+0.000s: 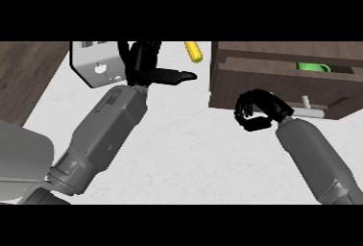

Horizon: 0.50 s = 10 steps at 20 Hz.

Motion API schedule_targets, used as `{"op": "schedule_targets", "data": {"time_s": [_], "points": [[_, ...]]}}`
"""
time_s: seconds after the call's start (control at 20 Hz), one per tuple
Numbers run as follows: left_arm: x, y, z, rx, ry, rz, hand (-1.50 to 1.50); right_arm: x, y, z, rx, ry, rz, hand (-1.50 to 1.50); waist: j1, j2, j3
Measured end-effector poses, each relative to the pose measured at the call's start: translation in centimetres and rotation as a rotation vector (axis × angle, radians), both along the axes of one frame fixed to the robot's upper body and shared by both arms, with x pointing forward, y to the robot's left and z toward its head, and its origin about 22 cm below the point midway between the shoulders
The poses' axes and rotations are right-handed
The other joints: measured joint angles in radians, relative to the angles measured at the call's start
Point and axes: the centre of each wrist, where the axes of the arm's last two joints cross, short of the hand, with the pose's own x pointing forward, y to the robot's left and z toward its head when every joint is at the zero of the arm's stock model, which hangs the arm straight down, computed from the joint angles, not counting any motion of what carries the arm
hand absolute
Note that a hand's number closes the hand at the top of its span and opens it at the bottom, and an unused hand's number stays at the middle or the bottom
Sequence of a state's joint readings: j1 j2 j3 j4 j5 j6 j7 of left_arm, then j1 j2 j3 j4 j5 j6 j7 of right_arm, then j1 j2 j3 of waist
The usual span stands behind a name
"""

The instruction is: Pick up the cup, place it into the drawer and close the drawer

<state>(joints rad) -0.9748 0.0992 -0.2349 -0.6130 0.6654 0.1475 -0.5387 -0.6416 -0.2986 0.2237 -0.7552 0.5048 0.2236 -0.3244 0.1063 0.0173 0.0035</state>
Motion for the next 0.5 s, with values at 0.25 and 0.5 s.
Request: {"op": "schedule_targets", "data": {"time_s": [0.25,0.5], "points": [[-0.2,1.9,-0.2,-0.003,0.007,-0.02,-1.5,2.5,-1.7,2.0,0.074,-0.054,-0.09,1.5,0.028,0.012,0.004],[-0.7,3.3,-0.9,-0.001,0.008,-0.038,-1.5,2.8,-2.5,2.0,0.151,-0.026,-0.105,1.5,0.041,0.01,0.007]]}}
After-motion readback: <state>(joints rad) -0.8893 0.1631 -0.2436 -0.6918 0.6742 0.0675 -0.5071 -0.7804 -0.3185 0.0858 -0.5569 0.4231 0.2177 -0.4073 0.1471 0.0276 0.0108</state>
